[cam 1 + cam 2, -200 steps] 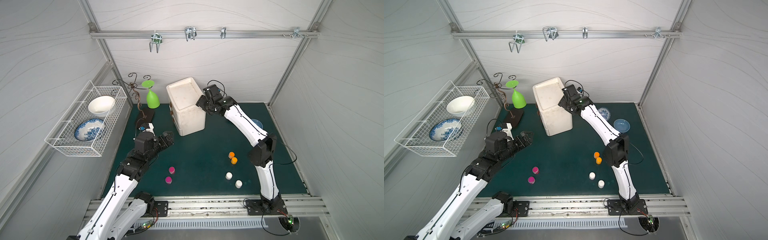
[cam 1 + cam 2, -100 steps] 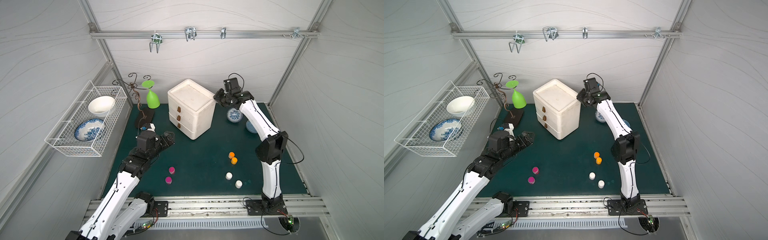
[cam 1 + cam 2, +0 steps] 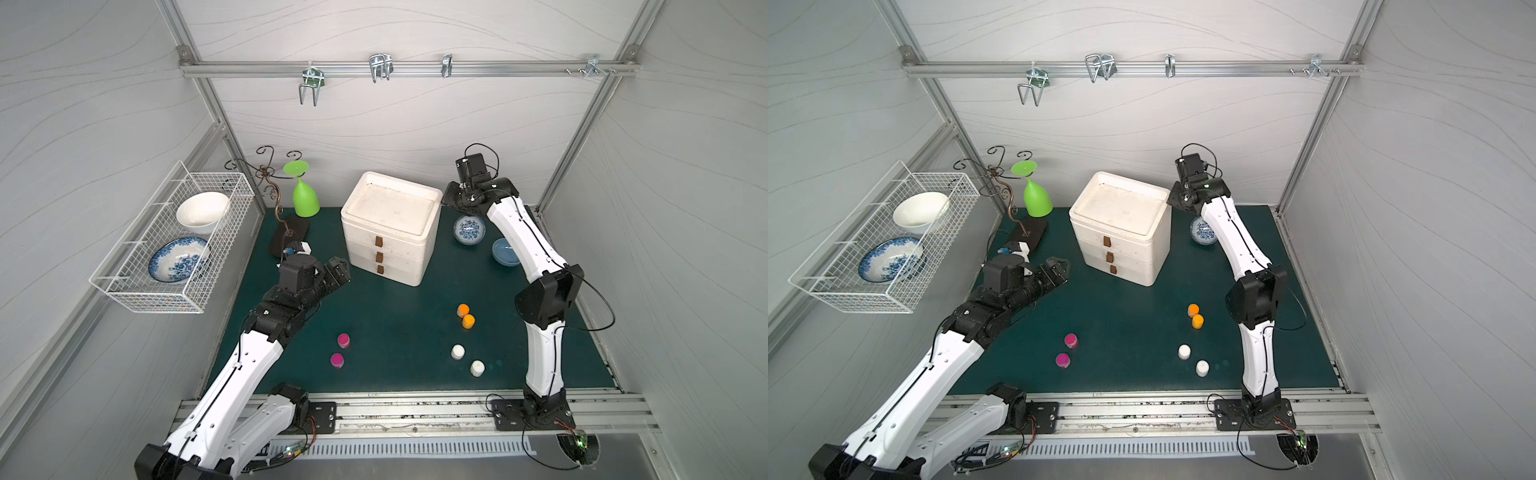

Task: Put the paint cans in the drawer according to color
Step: Move the storage box to the center of the board.

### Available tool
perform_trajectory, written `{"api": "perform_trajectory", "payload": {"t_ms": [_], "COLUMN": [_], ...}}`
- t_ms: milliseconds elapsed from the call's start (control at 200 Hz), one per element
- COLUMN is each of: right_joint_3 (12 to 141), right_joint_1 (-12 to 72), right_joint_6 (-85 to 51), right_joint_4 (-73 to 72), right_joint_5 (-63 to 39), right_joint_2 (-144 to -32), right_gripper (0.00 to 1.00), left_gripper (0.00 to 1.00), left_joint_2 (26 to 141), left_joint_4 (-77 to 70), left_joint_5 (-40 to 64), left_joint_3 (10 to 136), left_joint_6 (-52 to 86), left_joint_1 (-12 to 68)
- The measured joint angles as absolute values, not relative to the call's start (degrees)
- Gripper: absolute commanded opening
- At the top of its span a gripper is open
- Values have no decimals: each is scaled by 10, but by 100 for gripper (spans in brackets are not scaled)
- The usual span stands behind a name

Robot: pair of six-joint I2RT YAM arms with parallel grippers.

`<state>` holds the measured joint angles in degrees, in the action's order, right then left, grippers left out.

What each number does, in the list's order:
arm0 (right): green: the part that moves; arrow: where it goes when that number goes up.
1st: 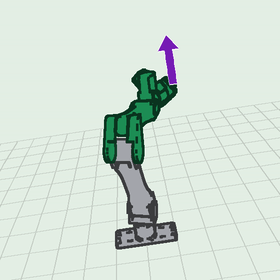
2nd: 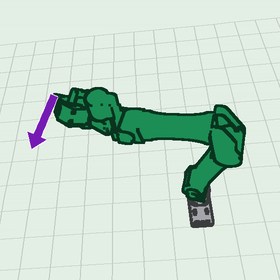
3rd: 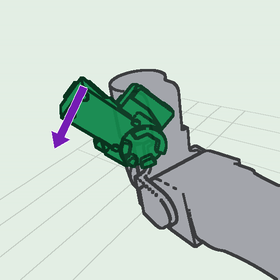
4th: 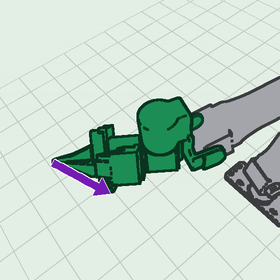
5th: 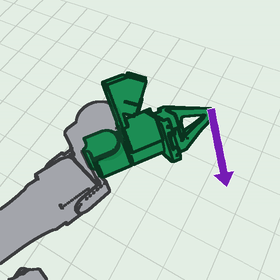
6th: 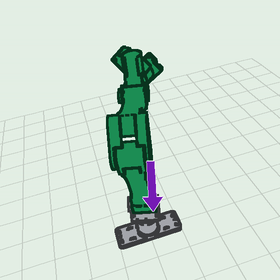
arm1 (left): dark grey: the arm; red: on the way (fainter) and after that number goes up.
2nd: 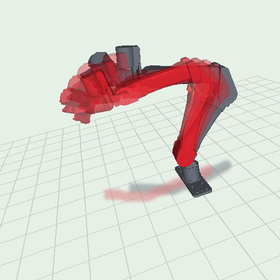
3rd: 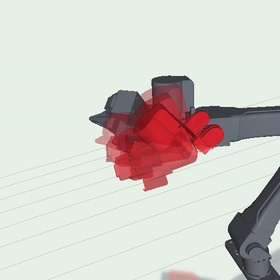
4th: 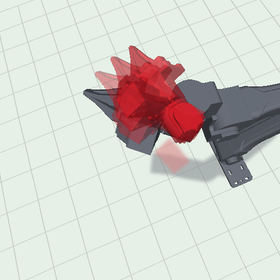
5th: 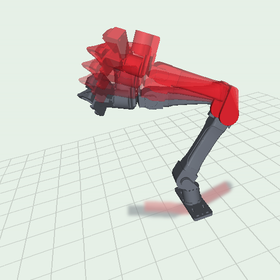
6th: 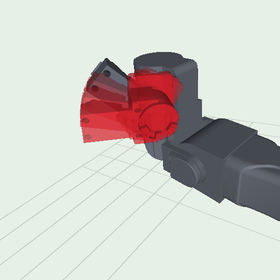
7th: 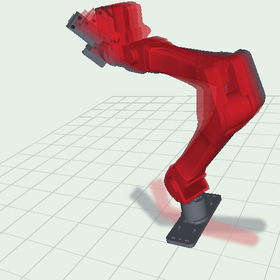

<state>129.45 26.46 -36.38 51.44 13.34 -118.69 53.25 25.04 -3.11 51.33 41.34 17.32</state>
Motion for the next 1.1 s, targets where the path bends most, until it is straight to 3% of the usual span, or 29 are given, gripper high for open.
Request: {"api": "perform_trajectory", "payload": {"t_ms": [190, 410, 730, 865, 971, 1101], "right_joint_3": [1248, 1168, 1159, 1159, 1160, 1160], "right_joint_1": [313, 347, 364, 363, 363, 363], "right_joint_6": [-345, -344, -334, -330, -329, -329], "right_joint_4": [533, 507, 487, 487, 485, 485], "right_joint_5": [211, 251, 256, 252, 248, 245], "right_joint_2": [-1156, -1092, -1042, -1043, -1046, -1056], "right_gripper": [62, 62, 61, 61, 60, 59], "left_gripper": [77, 64, 61, 61, 47, 40], "left_joint_2": [649, 868, 1147, 1200, 1230, 1259], "left_joint_4": [229, 238, 392, 432, 451, 463], "left_joint_5": [-56, -23, 76, 79, 82, 97], "left_joint_3": [655, 879, 1244, 1313, 1345, 1365], "left_joint_6": [355, 245, 110, 74, 50, 32], "left_joint_1": [159, 125, 102, 101, 101, 101]}}
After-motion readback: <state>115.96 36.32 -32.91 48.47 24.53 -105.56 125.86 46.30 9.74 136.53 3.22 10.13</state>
